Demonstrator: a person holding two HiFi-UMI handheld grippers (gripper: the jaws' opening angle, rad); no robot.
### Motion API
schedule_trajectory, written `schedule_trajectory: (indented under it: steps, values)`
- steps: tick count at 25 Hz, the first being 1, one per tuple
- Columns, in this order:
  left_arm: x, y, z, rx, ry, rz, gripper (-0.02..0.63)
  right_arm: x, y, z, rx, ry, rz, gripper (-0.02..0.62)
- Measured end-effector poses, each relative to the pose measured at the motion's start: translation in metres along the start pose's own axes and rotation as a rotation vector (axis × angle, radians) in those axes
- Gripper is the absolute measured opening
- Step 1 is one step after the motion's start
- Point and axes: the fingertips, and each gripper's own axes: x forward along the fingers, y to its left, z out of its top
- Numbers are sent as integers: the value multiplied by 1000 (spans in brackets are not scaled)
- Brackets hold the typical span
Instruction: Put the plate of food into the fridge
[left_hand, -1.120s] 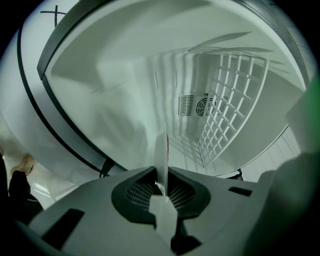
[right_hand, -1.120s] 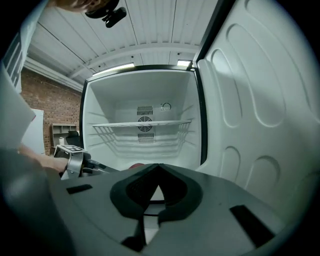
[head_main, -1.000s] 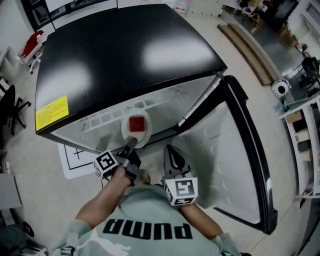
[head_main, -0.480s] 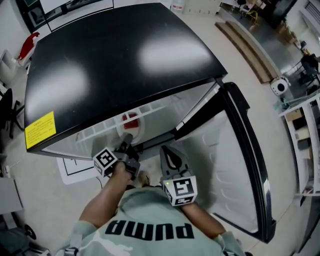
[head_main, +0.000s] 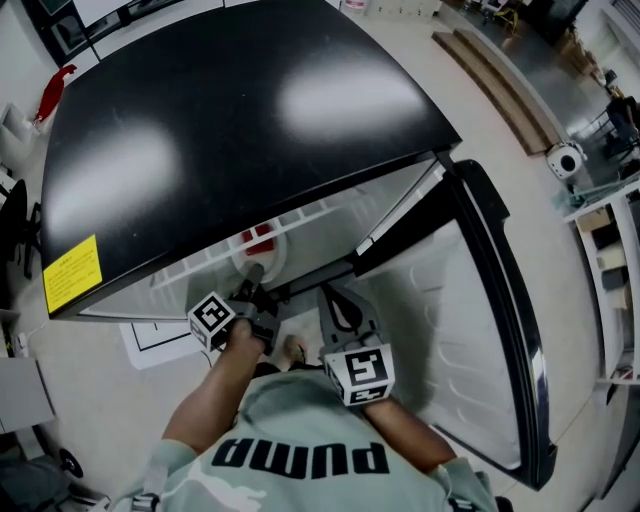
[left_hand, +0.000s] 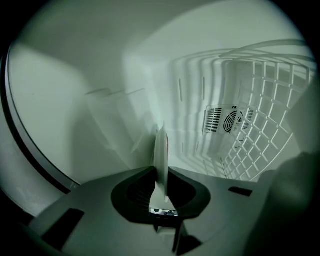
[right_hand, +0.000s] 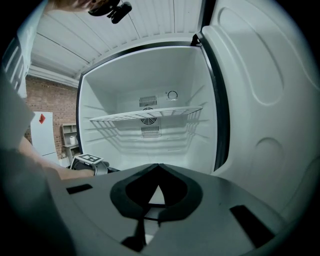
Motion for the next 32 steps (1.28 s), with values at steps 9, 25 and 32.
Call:
schedule_trajectory:
  steps: [9, 25, 32]
  values:
    - [0, 4, 1, 19, 22, 41, 51, 10, 4, -1, 12, 6, 15, 5]
    - [-6, -1, -8, 380, 112, 188, 132, 15, 9, 0, 57, -7, 33, 5]
    - [-10, 3, -15, 748, 193, 295, 170, 13, 14, 0, 56, -10, 44, 5]
